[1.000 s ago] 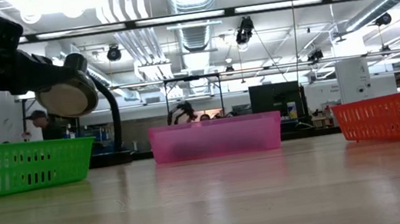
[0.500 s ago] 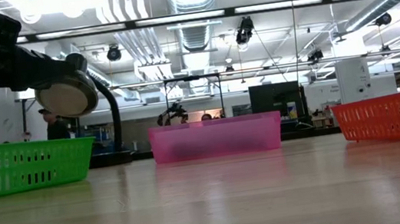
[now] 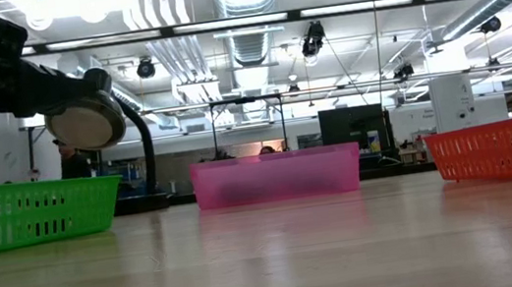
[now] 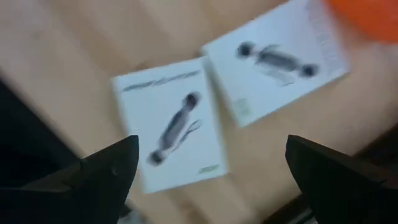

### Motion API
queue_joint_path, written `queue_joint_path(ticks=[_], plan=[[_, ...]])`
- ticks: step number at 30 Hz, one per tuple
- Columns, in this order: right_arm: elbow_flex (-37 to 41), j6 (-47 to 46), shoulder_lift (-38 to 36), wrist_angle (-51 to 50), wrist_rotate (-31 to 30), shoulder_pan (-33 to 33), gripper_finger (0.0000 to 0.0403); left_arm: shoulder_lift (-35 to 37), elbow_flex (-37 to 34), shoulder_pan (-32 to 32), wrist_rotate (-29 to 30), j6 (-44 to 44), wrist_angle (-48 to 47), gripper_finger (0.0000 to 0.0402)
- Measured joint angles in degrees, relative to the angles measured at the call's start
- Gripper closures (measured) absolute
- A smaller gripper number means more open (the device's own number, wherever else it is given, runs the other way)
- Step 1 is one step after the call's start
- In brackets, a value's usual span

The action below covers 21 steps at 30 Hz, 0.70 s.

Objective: Pick and place items into bin
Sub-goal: Put the top card reader box into the orange bin

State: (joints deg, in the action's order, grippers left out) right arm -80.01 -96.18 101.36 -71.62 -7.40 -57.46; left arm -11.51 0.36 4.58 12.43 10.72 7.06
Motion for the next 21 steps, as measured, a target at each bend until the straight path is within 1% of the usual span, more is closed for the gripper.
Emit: queue_joint_path(ticks=[2,4,6,9,14,16,21], plan=[[1.12,1.32,-0.41,4.93,0.14,-0.11,0.0019,-0.01,0.0,0.0,0.0,0.02,0.03,0.0402],[2.36,4.29,-0.48,10.98,0.15,-0.12,0.0018,-0.09,0.0,0.0,0.0,0.02,-0.01,0.0402],[3.39,7.37,-0.13,14.74,0.16,-0.03,0.0018,-0.09,0.0,0.0,0.02,0.01,0.01,0.0402],[4.88,8.52,0.78,14.76,1.74,-0.02,0.0018,0.02,0.0,0.0,0.0,0.0,0.04,0.0402],[9.68,5.1,1.14,13.55,6.2,-0.78,0.0018,-0.07,0.0,0.0,0.0,-1.45,0.03,0.0402],[11.38,3.82,1.16,13.74,6.4,-1.7,0.0019,-0.07,0.0,0.0,0.0,-2.74,0.06,0.0402],[15.2,4.19,1.14,19.46,6.63,-3.03,0.0019,-0.09,0.0,0.0,0.0,-2.99,0.04,0.0402]])
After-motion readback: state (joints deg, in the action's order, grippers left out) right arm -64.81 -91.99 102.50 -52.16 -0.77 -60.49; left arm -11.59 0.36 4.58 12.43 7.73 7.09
